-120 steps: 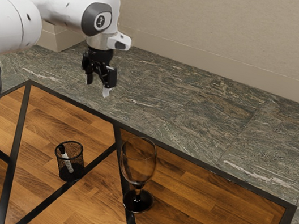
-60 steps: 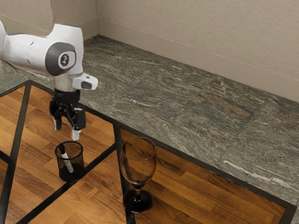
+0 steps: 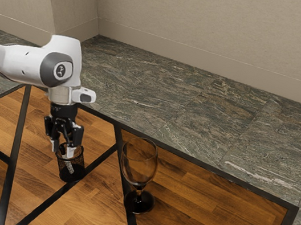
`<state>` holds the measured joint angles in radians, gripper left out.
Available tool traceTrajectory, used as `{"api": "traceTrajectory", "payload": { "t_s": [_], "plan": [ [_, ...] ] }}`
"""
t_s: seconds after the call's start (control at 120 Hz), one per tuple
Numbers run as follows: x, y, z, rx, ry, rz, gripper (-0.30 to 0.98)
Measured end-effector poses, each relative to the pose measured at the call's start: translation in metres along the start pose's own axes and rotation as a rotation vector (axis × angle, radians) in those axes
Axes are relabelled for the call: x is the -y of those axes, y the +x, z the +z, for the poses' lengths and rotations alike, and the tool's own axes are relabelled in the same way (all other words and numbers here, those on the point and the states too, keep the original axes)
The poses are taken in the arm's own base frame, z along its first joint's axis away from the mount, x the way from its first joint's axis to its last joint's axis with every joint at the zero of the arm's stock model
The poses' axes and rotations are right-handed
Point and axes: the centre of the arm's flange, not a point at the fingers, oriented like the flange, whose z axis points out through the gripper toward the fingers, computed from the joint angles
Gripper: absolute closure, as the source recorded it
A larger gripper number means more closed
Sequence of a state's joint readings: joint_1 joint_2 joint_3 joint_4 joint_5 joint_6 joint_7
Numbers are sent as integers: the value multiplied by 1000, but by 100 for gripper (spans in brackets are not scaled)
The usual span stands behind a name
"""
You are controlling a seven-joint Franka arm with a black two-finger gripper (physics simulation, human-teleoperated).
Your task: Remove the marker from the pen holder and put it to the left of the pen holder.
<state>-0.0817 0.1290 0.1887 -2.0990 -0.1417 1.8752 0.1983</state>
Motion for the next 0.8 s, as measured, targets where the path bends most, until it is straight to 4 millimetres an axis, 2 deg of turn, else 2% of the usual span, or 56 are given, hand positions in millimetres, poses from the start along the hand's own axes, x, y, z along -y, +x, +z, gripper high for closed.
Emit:
{"api": "traceTrajectory", "payload": {
  "t_s": [0.158,0.308,0.375,0.442,0.558,0.65,0.7,0.742,0.8],
  "plan": [
    [0,0,1,9,1,-33,58],
    [1,-3,0,25,6,-68,69],
    [4,-4,-11,31,17,-86,72],
    [5,-12,-30,31,28,-103,74],
    [0,-47,-80,-1,44,-123,75],
    [-8,-89,-128,-63,65,-130,76],
    [-4,-113,-150,-99,93,-144,77],
    [4,-130,-161,-119,125,-162,77],
    [17,-149,-157,-132,173,-182,77]
  ]
}}
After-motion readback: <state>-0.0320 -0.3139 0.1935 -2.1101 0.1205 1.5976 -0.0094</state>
